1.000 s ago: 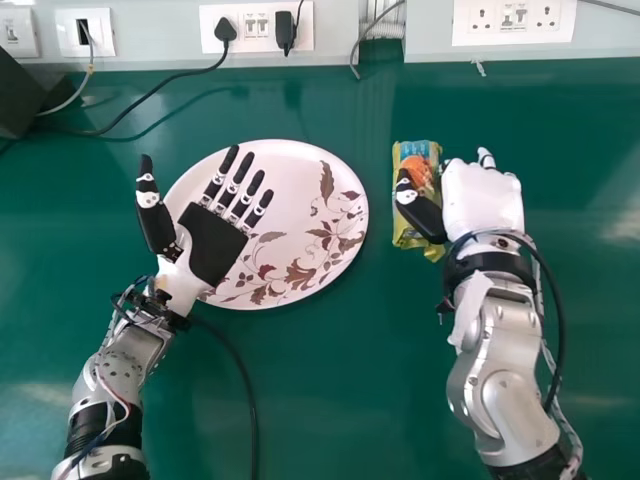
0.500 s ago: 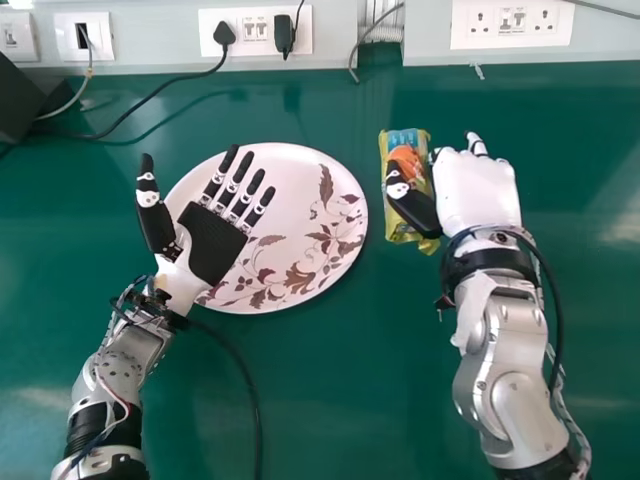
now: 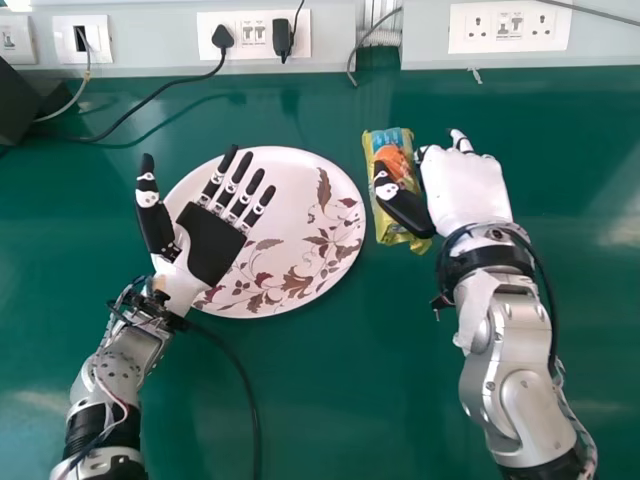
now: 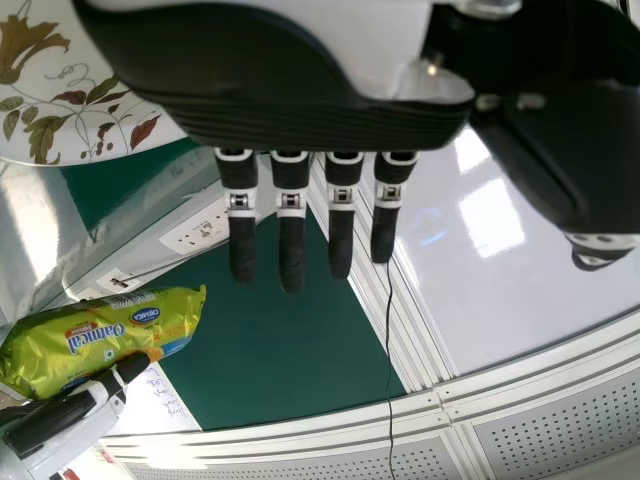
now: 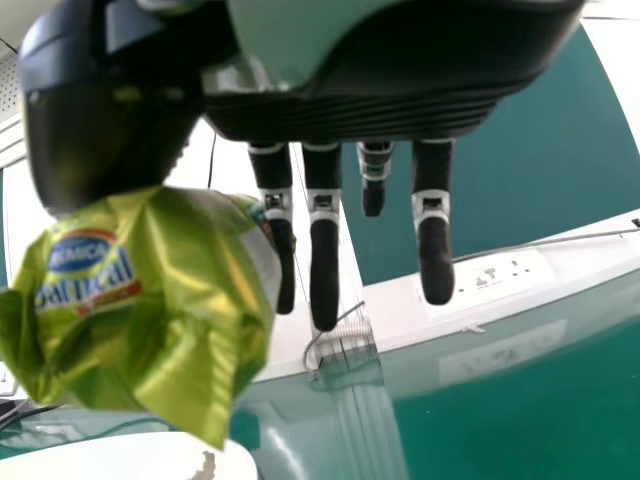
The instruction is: Pick up biscuit and place it in the plate
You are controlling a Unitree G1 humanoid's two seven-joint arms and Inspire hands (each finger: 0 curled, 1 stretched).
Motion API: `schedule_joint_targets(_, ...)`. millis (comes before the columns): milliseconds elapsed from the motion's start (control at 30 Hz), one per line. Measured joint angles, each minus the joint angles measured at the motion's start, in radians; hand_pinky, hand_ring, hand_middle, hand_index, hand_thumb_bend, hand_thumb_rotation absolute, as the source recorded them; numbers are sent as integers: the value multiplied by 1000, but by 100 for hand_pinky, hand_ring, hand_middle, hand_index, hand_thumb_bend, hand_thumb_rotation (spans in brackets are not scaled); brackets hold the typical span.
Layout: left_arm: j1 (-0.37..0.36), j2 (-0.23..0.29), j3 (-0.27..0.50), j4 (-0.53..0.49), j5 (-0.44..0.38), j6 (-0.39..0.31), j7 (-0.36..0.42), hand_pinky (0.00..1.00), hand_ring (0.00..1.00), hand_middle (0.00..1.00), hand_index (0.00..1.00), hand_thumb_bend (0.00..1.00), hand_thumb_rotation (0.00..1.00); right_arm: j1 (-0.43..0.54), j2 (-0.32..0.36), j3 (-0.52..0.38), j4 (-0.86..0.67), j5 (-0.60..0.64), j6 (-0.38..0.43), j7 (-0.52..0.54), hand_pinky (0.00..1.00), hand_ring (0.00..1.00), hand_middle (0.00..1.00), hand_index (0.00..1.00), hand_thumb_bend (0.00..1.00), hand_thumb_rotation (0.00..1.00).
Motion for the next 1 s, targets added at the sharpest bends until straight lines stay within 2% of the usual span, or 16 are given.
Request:
schedule_joint_targets(533, 9, 0, -1, -9, 0, 0, -1, 75, 76, 85, 89, 91, 55, -15, 0, -6, -21, 40, -36, 41, 29, 41, 49, 53, 50, 0)
schedule_joint_targets(1000, 9, 0, -1, -10, 0, 0, -10, 78, 78, 86, 89, 93, 59, -44, 6, -3, -23, 77, -47, 57, 30, 41, 49, 52, 50, 0)
